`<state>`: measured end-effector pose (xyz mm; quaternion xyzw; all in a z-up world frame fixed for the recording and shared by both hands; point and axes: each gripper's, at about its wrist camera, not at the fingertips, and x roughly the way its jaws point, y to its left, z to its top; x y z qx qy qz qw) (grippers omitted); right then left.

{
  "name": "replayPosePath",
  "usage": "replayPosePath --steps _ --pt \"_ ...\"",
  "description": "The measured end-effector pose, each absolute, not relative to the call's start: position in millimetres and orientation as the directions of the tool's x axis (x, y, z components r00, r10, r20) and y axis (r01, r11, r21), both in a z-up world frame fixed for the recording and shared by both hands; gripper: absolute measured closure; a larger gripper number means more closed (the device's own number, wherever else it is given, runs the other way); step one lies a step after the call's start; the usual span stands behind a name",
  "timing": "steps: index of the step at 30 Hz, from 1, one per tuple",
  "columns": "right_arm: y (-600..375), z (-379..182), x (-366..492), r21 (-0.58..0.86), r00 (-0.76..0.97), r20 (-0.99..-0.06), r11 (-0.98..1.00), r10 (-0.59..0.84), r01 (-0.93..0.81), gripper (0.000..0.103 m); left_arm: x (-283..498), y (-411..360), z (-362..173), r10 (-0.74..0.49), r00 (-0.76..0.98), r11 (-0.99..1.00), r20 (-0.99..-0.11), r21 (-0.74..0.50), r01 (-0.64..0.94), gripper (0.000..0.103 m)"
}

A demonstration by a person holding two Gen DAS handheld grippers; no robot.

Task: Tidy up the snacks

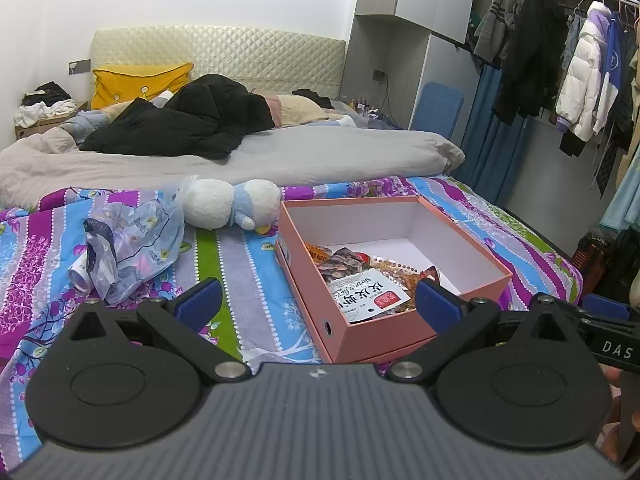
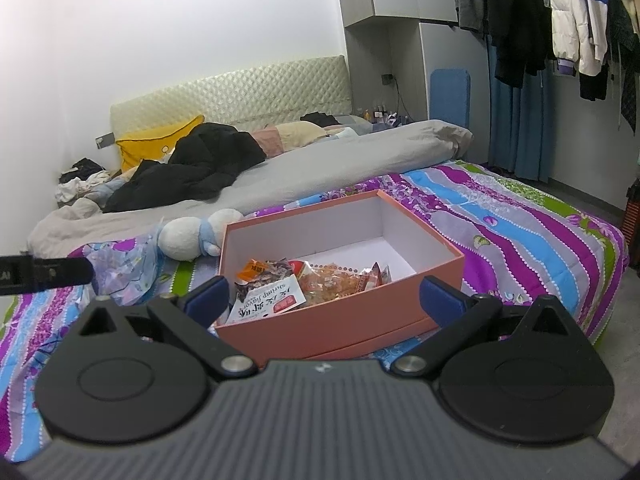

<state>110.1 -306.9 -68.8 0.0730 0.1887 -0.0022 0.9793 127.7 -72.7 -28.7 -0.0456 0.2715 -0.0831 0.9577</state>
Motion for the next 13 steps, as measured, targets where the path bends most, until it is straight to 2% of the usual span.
replayPosePath --steps 13 --pt "-305.6 -67.7 109.4 0.142 0.930 -0.367 0.989 0.025 0.029 0.000 129.5 -70.2 -26.7 -0.191 0.831 0.981 -0.522 -0.140 0.137 0.000"
